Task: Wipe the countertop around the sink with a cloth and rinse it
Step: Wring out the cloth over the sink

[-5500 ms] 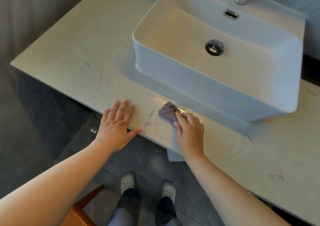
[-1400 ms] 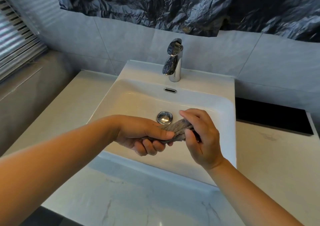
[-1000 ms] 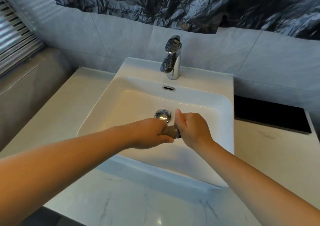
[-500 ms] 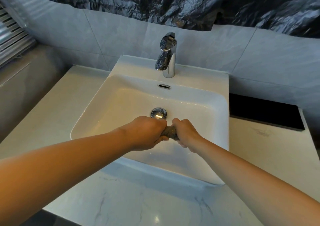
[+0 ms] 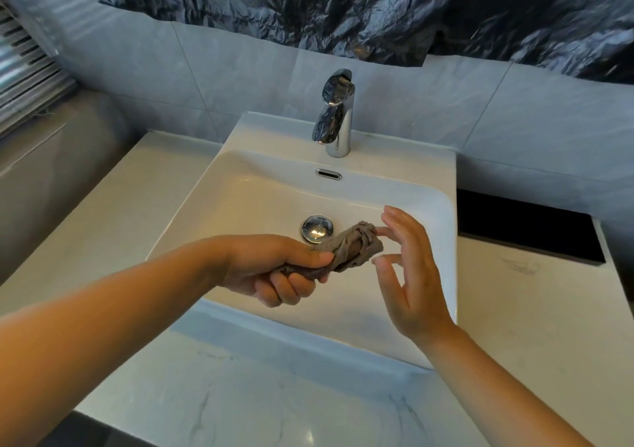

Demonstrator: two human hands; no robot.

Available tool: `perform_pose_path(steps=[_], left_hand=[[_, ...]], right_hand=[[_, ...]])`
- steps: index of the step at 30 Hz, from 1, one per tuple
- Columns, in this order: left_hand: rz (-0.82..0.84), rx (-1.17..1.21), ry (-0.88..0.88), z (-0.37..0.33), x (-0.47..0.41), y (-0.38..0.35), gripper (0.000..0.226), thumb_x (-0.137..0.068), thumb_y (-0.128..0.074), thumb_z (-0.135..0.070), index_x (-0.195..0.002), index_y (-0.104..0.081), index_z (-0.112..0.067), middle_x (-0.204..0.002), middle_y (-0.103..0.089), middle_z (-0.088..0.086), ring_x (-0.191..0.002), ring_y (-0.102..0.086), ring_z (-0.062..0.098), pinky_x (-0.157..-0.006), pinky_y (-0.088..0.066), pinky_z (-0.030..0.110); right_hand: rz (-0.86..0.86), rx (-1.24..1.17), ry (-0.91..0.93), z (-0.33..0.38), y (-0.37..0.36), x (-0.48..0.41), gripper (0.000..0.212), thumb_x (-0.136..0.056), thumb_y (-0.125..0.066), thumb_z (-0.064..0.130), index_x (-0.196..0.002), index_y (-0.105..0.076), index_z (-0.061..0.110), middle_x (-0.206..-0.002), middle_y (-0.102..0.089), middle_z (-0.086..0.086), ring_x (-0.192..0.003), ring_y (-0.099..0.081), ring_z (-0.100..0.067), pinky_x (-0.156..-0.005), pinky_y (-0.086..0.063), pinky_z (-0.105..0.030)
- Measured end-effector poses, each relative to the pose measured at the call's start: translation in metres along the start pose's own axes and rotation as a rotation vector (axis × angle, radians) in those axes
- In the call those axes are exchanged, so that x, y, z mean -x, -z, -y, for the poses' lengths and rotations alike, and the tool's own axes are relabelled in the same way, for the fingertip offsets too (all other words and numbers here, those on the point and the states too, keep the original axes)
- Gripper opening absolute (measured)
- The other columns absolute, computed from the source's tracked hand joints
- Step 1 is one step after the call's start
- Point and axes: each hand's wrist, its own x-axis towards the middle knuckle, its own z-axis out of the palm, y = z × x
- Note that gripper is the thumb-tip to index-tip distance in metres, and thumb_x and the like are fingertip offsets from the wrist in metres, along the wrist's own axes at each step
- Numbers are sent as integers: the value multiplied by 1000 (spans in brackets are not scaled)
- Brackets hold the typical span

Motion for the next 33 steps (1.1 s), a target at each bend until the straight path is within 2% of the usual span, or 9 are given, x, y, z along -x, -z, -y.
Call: perform_pose_path(steps=[2, 4, 7, 9, 12, 15, 20, 26, 33], left_hand=[[238, 124, 80, -3, 0, 1, 25, -91, -53, -39, -94, -49, -14, -62, -34, -6, -44, -27, 1, -36, -19, 11], [401, 160, 118, -7, -3, 0, 25, -92, -54, -39, -95, -50, -15, -62, -39, -7, -45, -26, 2, -37, -21, 10], [435, 146, 155, -14, -7, -1, 25, -93, -50, -39, -97, -49, -14, -63, -41, -8, -46, -27, 2, -38, -24, 9], [341, 105, 161, -19, -6, -4, 25, -94, -48, -39, -98, -49, -14, -64, -38, -7, -46, -30, 1, -38, -26, 9], [103, -98, 88, -23, -3, -13, 22, -95, -51, -35, -86, -48, -15, -64, -32, -5, -48, -25, 3, -39, -23, 11], [-156, -438, -18, -21, -4, -26, 29, -91, -60, -33, -76, -44, -13, -62, -38, -1, -50, -26, 9, -43, -22, 17], [-547, -929, -135, -15, -19, -33, 42, -87, -60, -48, -94, -57, -7, -70, -55, 3, -55, -48, 12, -52, -42, 22], [-671, -1325, -147, -4, -34, -27, 33, -90, -51, -52, -84, -45, -20, -74, -50, -3, -63, -48, 12, -56, -38, 28], [-634, -1595, -181, -7, -40, -18, 33, -93, -47, -50, -96, -43, -18, -69, -40, -10, -66, -48, 16, -59, -37, 28]], right_hand=[[-16, 6, 104, 2, -5, -2, 44, -95, -39, 35, -134, -40, 14, -143, -38, -5, -130, -44, -20, -94, -48, -21], [-62, 2, 174, 7, -11, -11, 40, -94, -38, 28, -128, -47, 9, -133, -48, -9, -122, -50, -19, -94, -48, -24], [-154, 46, 226, 10, -16, -27, 39, -97, -36, 23, -104, -68, 2, -89, -68, -11, -82, -62, -13, -68, -52, -24], [-142, 92, 223, 6, -15, -34, 47, -99, -35, 26, -82, -73, 5, -68, -66, -6, -62, -58, -15, -55, -47, -27], [-29, 134, 142, -1, -12, -40, 59, -99, -31, 38, -61, -64, 6, -56, -58, -4, -53, -53, -21, -48, -42, -33], [64, 214, 142, -5, -10, -44, 54, -96, -32, 36, -57, -60, 10, -51, -53, 0, -48, -48, -17, -44, -39, -30], [198, 178, -44, -9, -13, -44, 52, -92, -27, 41, -54, -54, 18, -46, -45, 11, -45, -46, -13, -42, -32, -21], [299, 89, -294, -15, -20, -37, 53, -91, -31, 36, -51, -53, 11, -52, -53, -12, -51, -48, -23, -49, -39, -37], [324, 24, -507, -18, -28, -29, 48, -96, -36, 20, -49, -45, 15, -52, -41, -5, -55, -39, -15, -54, -33, -32]])
